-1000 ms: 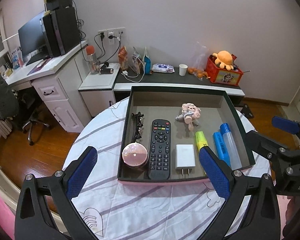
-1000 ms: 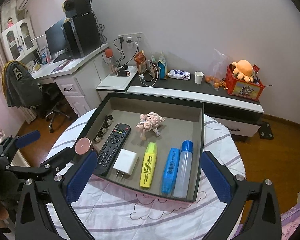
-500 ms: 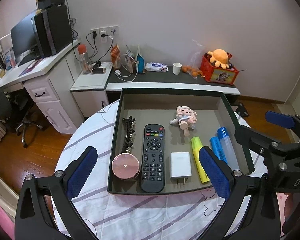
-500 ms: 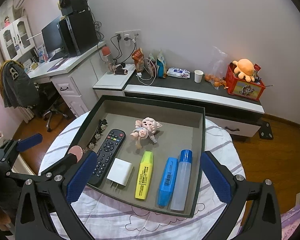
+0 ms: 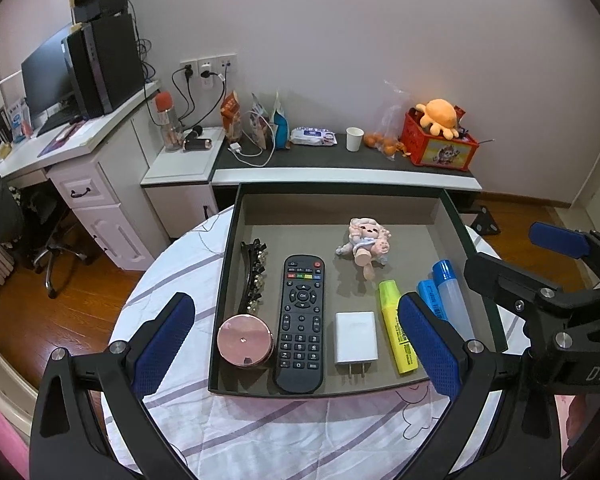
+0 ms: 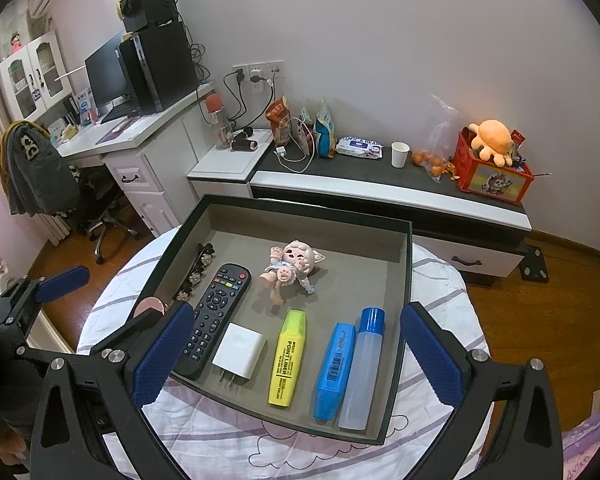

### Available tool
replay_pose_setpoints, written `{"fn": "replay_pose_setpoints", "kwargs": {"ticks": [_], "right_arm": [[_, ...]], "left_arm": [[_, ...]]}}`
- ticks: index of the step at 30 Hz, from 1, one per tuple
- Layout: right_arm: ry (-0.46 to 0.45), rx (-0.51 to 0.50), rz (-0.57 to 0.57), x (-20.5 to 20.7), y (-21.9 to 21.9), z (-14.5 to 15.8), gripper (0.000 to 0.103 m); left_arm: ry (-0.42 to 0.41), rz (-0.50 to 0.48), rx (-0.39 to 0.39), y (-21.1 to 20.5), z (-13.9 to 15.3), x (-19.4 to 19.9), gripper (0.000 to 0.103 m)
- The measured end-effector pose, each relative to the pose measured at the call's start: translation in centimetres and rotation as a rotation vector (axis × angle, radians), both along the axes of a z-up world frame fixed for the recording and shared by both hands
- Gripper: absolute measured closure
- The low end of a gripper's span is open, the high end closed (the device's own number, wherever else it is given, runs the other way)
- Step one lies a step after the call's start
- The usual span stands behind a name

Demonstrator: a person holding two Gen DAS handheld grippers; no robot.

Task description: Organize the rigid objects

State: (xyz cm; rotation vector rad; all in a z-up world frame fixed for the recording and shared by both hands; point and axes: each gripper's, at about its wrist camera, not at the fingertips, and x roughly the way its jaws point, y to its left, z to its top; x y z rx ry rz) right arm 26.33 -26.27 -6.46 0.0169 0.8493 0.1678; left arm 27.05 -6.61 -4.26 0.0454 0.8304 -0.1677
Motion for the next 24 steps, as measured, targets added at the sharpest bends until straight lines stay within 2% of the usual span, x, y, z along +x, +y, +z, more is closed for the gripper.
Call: {"fn": "replay_pose_setpoints", "kwargs": {"ticks": [11,18,24], "right_arm": [[-0.041,0.032,0.028,-2.7,-0.1,1.3,0.000],[-0.116,0.050,0.051,-6.3,0.1,3.8,0.000],[-0.233,0.046,0.054,-10.3,0.5,7.0,0.000]], "left_arm": [[-0.056,0.012,0.007,-0.3,2.0,-2.8,0.000],[-0.149,0.026,-0.001,0.4,5.0,-6.8,0.000],[-0.267,0.053,0.005,0.8,8.4,-10.9,0.000]]}}
